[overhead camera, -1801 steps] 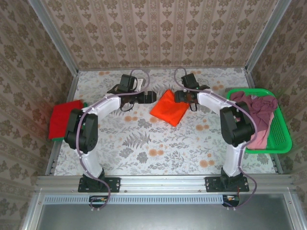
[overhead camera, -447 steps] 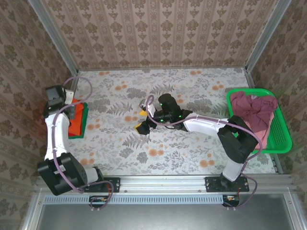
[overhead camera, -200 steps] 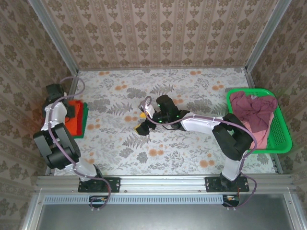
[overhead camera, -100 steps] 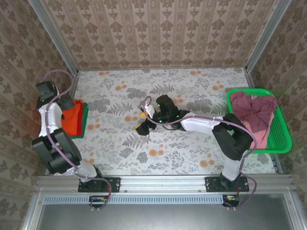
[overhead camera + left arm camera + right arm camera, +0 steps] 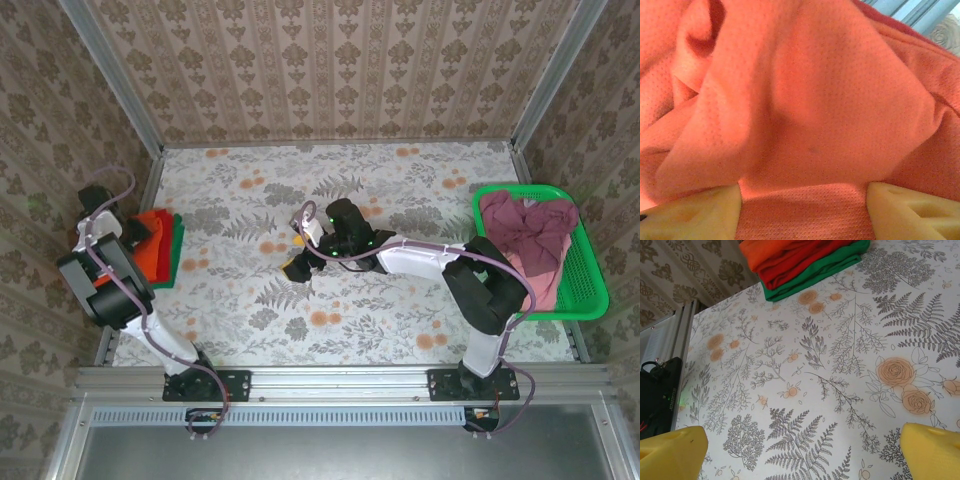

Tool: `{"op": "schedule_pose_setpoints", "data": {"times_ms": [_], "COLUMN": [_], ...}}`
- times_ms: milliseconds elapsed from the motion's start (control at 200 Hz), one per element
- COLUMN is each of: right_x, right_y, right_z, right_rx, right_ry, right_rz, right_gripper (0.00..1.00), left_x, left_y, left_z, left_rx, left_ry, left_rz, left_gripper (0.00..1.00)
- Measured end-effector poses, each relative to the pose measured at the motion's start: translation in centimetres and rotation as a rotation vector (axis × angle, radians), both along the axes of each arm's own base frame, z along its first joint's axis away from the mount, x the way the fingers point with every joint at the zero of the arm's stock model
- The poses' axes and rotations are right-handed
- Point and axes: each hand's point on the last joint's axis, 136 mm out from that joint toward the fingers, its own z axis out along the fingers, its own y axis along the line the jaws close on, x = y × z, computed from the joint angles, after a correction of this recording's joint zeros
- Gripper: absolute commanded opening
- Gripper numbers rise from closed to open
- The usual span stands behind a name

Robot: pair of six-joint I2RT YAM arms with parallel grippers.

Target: Fold and stack the t-shirts

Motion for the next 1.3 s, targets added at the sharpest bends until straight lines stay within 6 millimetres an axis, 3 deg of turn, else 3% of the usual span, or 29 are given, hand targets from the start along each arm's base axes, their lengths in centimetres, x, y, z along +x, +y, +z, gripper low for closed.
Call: {"op": "schedule_pose_setpoints", "data": {"times_ms": [100, 235, 355, 425, 535, 590, 655, 825, 970, 1085, 1195, 1300], "right_x": [0.0, 0.7, 2.0, 2.9, 4.3, 5.0, 5.5, 5.7, 4.8, 4.5, 5.1, 6.4], "right_y": [-0.4, -2.3, -5.5, -8.1, -13.3, -16.7, -20.7, -32.0, -39.3, -42.0, -42.5, -42.7], "right_z": [0.3, 1.2, 2.1, 2.6, 3.2, 3.6, 4.1, 4.0, 1.6, -0.8, -2.3, -2.1], "right_rx": [0.003, 0.009, 0.007, -0.001, -0.021, -0.036, -0.052, -0.115, -0.180, -0.192, -0.183, -0.151], "right_ry": [-0.006, -0.025, -0.068, -0.103, -0.144, -0.174, -0.215, -0.285, -0.276, -0.242, -0.229, -0.275], "right_rz": [-0.010, -0.059, -0.164, -0.255, -0.444, -0.563, -0.696, -1.062, -1.284, -1.374, -1.403, -1.421], "right_gripper": [1.00, 1.00, 1.00, 1.00, 1.00, 1.00, 1.00, 1.00, 1.00, 1.00, 1.00, 1.00], "left_x": [0.4, 1.3, 2.1, 2.3, 2.1, 1.8, 1.1, -0.3, -0.8, 0.0, 1.6, 2.4], "left_y": [-1.3, -4.5, -9.3, -13.0, -19.5, -22.4, -24.5, -24.4, -24.0, -23.7, -22.9, -21.6], "left_z": [1.6, 6.4, 11.7, 13.4, 13.2, 12.0, 9.8, 4.7, 1.4, -0.2, 0.4, 0.5], "left_rx": [-0.007, 0.031, 0.095, 0.134, 0.204, 0.230, 0.257, 0.309, 0.353, 0.366, 0.371, 0.376], "left_ry": [-0.050, -0.191, -0.381, -0.470, -0.542, -0.551, -0.531, -0.457, -0.442, -0.438, -0.514, -0.564], "left_rz": [-0.017, -0.089, -0.230, -0.340, -0.567, -0.685, -0.787, -0.854, -0.872, -0.876, -0.840, -0.788], "left_gripper": [0.80, 0.99, 1.00, 1.00, 1.00, 1.00, 1.00, 1.00, 1.00, 1.00, 1.00, 1.00]}}
